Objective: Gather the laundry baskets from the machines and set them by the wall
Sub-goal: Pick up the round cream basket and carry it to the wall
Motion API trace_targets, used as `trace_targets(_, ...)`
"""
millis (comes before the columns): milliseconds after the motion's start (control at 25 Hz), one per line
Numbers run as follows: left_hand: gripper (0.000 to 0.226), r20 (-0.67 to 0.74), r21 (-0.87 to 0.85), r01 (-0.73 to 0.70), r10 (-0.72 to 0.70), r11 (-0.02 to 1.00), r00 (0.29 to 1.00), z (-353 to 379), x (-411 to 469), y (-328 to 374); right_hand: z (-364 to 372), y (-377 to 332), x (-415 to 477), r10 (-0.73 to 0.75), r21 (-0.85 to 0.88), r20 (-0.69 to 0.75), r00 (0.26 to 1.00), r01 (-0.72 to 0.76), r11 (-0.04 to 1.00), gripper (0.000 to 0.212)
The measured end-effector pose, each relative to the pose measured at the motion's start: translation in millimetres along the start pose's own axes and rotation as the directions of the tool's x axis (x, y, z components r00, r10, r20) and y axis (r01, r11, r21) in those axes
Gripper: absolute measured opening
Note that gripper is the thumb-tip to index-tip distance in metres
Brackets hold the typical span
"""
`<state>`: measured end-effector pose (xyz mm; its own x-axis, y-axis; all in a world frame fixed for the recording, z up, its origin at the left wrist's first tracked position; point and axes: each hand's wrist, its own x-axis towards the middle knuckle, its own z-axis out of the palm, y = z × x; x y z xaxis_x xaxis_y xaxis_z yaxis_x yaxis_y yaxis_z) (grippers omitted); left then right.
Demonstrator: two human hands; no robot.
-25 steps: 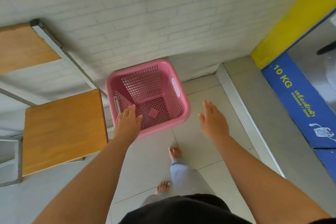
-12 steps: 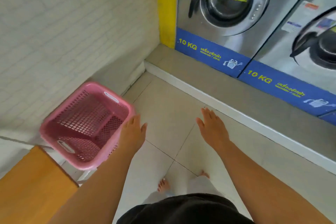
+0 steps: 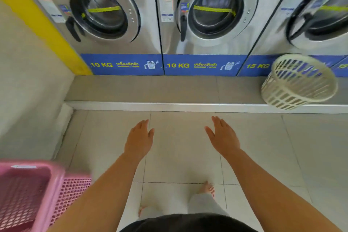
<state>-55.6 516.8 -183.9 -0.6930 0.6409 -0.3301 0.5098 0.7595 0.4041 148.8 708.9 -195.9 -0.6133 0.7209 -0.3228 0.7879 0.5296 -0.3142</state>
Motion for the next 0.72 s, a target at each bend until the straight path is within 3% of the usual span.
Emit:
trace_targets(200,0.052,0.064,0.036,-0.155,0.152,0.987,0.986,47.3,33.7,132.6,-43.8,123.2,1.4,0.163,0.091,-0.060,0.985,-0.157,0.983,0.062)
trace_targets(720,0.045,0.242,0.103,-0.367,0.334,0.925,0.911,163.5,146.1,373.2,-108.2,334.7,46.5,0.507,0.304,-0.092,0.857,-0.460,0.834,0.058)
